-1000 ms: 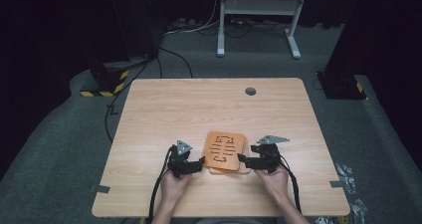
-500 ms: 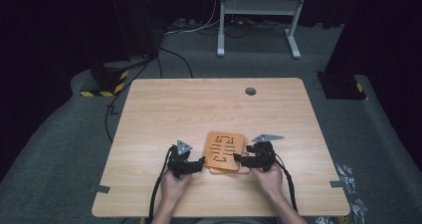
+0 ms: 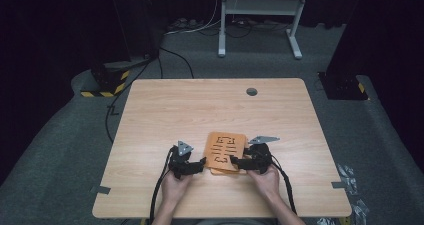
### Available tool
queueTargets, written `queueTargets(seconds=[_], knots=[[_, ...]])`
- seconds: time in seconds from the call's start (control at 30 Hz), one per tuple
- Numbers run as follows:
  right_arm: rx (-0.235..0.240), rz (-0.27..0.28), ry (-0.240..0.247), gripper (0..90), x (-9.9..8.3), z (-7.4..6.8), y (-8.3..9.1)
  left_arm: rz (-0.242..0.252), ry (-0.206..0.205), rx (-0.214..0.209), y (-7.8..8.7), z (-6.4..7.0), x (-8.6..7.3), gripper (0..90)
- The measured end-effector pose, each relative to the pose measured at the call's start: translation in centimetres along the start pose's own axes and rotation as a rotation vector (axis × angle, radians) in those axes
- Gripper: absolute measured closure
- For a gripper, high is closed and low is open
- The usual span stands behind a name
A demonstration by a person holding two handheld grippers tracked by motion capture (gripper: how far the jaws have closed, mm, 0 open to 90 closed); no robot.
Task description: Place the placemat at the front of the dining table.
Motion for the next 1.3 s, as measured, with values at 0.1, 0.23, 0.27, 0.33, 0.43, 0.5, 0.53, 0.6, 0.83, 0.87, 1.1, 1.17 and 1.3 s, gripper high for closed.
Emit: queueTargets(seconds=[0.1, 0.23, 0.27, 0.33, 0.43, 0.5, 0.53, 0.6, 0.83, 0.87, 1.1, 1.17, 1.3], knots=[[-0.001, 0.007, -0.003, 29.4, 0.0, -0.1, 0.1, 0.000, 0.001, 0.000, 0.0, 0.0, 0.0, 25.5], [0.003, 0.012, 0.005, 28.9, -0.1, -0.2, 0.3, 0.001, 0.000, -0.002, 0.0, 0.0, 0.0, 25.5], [0.003, 0.012, 0.005, 28.9, -0.1, -0.2, 0.3, 0.002, 0.000, -0.001, 0.0, 0.0, 0.0, 25.5], [0.002, 0.024, 0.002, 29.0, -0.1, -0.4, 0.4, 0.010, -0.004, -0.003, 0.0, 0.2, 0.1, 25.8], [0.011, 0.037, -0.004, 29.2, 0.1, -0.5, 0.6, 0.014, -0.034, -0.014, 0.1, 0.6, 0.1, 26.4], [0.013, 0.045, -0.007, 29.2, 0.2, -0.5, 0.7, 0.024, -0.051, -0.028, 0.1, 0.8, 0.1, 26.7], [0.015, 0.046, -0.011, 29.3, 0.2, -0.6, 0.7, 0.026, -0.053, -0.032, 0.1, 0.9, 0.1, 26.7], [0.010, 0.052, -0.007, 29.5, 0.2, -0.6, 0.9, 0.028, -0.059, -0.037, 0.1, 1.0, 0.1, 26.8], [0.017, 0.079, -0.006, 30.3, 0.7, -0.9, 1.5, 0.037, -0.071, -0.063, 0.1, 1.4, 0.2, 26.8], [0.021, 0.079, -0.001, 30.3, 0.7, -0.9, 1.6, 0.037, -0.071, -0.063, 0.1, 1.4, 0.2, 26.8], [0.020, 0.112, -0.004, 30.8, 1.1, -1.4, 1.8, 0.037, -0.063, -0.069, 0.2, 1.4, 0.2, 26.9], [0.016, 0.125, 0.014, 30.9, 1.2, -1.5, 1.9, 0.038, -0.063, -0.069, 0.2, 1.4, 0.2, 26.9], [0.033, 0.127, 0.007, 31.0, 1.1, -2.1, 1.8, 0.039, -0.051, -0.070, 0.1, 1.3, 0.3, 26.9]])
Point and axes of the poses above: each handheld gripper's, and its own axes: y roughly backward along the jaws, x roughly out of its top, z roughly to its right, the point moved 8 cm from there along -y, roughly forward along the jaws
